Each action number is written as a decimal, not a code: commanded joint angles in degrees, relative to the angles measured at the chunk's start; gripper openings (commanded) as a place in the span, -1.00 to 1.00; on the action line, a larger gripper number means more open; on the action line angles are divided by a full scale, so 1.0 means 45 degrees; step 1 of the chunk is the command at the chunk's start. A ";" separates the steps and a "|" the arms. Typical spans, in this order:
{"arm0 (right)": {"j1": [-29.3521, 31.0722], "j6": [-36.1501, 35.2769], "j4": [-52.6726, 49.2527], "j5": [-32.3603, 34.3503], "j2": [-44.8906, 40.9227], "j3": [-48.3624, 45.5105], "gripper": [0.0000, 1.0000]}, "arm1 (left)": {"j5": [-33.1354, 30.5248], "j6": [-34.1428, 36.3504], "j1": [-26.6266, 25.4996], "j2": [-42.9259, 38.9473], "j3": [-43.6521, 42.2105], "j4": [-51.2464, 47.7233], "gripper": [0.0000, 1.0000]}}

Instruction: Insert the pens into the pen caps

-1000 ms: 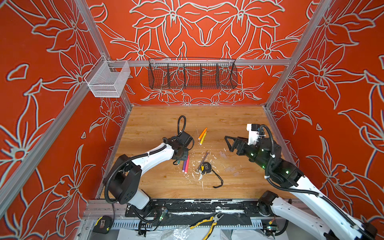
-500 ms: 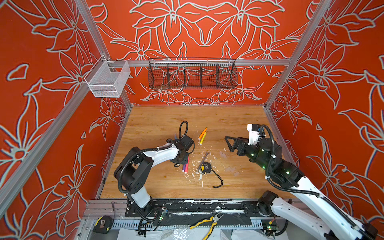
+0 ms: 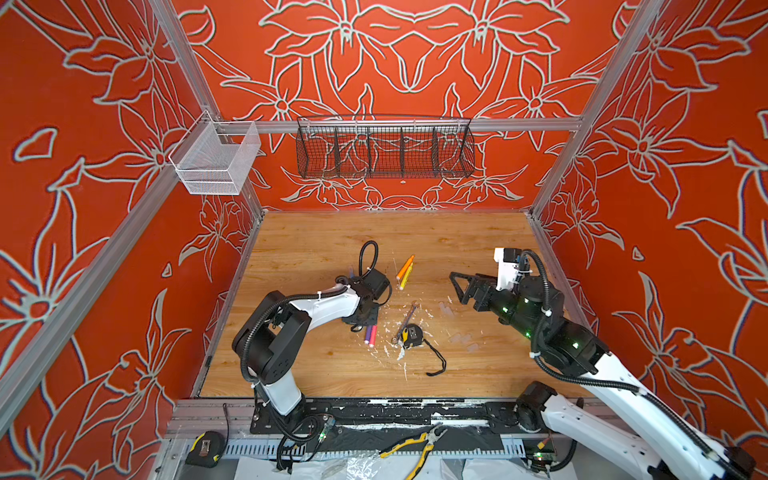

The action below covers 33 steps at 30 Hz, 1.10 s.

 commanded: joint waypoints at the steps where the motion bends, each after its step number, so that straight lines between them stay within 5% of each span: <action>1: -0.0052 -0.0107 -0.0161 0.0211 -0.0144 -0.0124 0.95 | -0.0367 -0.0392 0.0026 0.0407 0.0092 -0.0624 -0.72; 8: -0.0062 -0.0096 -0.0165 0.0342 -0.0105 -0.0076 0.95 | -0.0467 -0.0375 0.0026 -0.0693 0.0420 -0.0881 -0.84; 15: -0.0052 0.0376 0.0200 0.0542 -0.0188 -0.0211 0.92 | -0.0874 0.0501 0.0026 -0.3542 0.3158 -0.2290 -0.98; 20: -0.0043 0.0783 0.0931 0.0090 0.0154 -0.0346 0.93 | 0.0755 0.1495 0.0023 -0.4594 0.4243 -0.1316 -1.00; 33: 0.1954 0.0507 0.3120 -0.0844 0.2935 0.0798 0.72 | 0.4359 0.2169 -0.0023 -0.6373 0.2530 0.1671 -1.00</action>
